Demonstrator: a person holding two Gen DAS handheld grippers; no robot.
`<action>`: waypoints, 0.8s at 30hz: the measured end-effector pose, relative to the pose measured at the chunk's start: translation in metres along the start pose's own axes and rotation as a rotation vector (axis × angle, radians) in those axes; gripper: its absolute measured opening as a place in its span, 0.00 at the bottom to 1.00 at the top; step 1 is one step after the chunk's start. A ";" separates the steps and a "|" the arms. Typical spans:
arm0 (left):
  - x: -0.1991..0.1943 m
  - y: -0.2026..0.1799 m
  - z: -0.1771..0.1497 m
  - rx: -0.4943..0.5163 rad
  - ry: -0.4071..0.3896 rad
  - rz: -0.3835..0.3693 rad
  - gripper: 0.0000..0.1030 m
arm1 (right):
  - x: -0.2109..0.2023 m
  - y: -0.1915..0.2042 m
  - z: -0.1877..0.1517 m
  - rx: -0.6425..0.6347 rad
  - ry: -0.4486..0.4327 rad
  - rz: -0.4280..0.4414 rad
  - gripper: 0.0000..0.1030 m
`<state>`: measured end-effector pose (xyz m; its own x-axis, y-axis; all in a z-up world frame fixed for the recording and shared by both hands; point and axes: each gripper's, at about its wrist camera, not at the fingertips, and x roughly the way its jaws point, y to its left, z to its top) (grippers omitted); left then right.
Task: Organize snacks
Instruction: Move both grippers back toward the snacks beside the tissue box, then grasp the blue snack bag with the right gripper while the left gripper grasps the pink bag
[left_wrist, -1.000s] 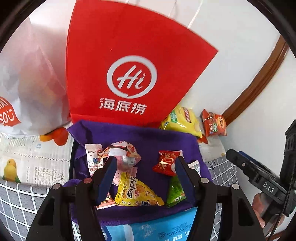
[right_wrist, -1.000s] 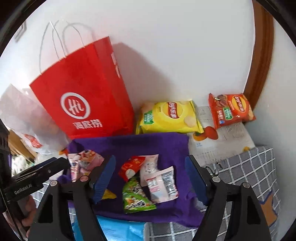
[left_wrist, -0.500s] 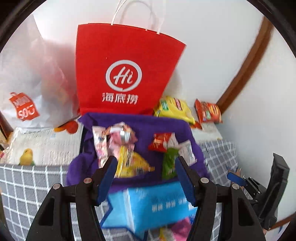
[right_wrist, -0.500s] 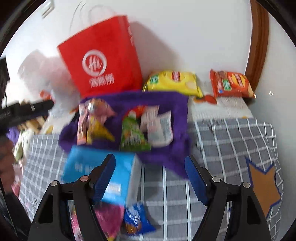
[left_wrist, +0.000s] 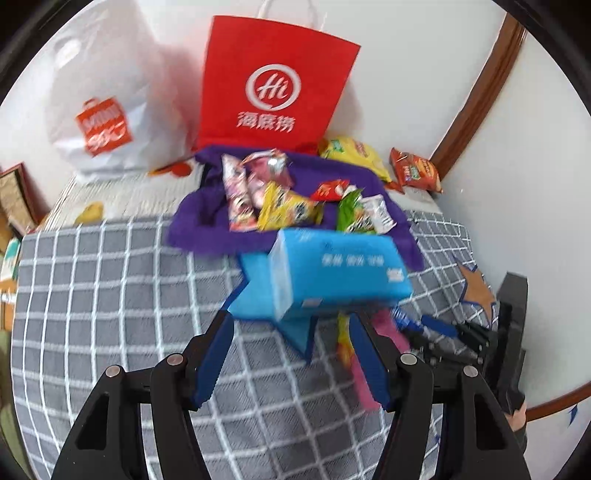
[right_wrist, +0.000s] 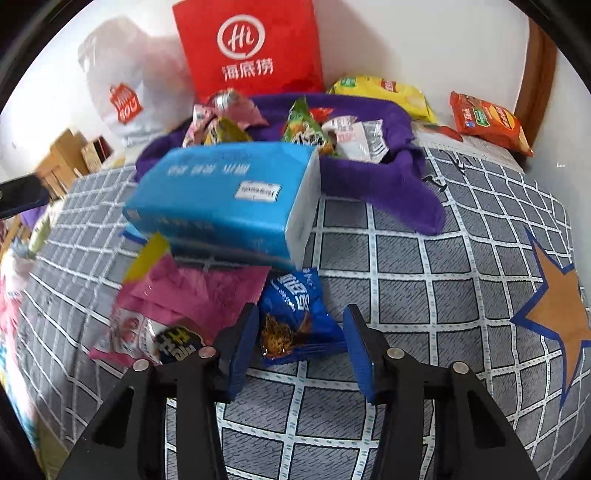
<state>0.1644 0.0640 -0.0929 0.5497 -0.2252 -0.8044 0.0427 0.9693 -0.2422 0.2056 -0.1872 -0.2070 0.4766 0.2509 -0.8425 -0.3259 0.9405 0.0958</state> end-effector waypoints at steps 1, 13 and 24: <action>-0.001 0.002 -0.002 -0.008 -0.001 0.002 0.61 | 0.002 0.002 0.000 -0.008 -0.001 0.006 0.46; -0.010 0.014 -0.034 -0.055 0.014 0.001 0.61 | 0.014 0.007 -0.009 -0.064 -0.024 -0.028 0.32; 0.023 0.007 -0.053 -0.086 0.077 -0.046 0.61 | -0.006 -0.035 -0.041 0.095 -0.096 -0.049 0.34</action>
<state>0.1327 0.0604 -0.1419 0.4831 -0.2796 -0.8297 -0.0075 0.9463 -0.3232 0.1810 -0.2310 -0.2270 0.5676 0.2208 -0.7932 -0.2240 0.9684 0.1093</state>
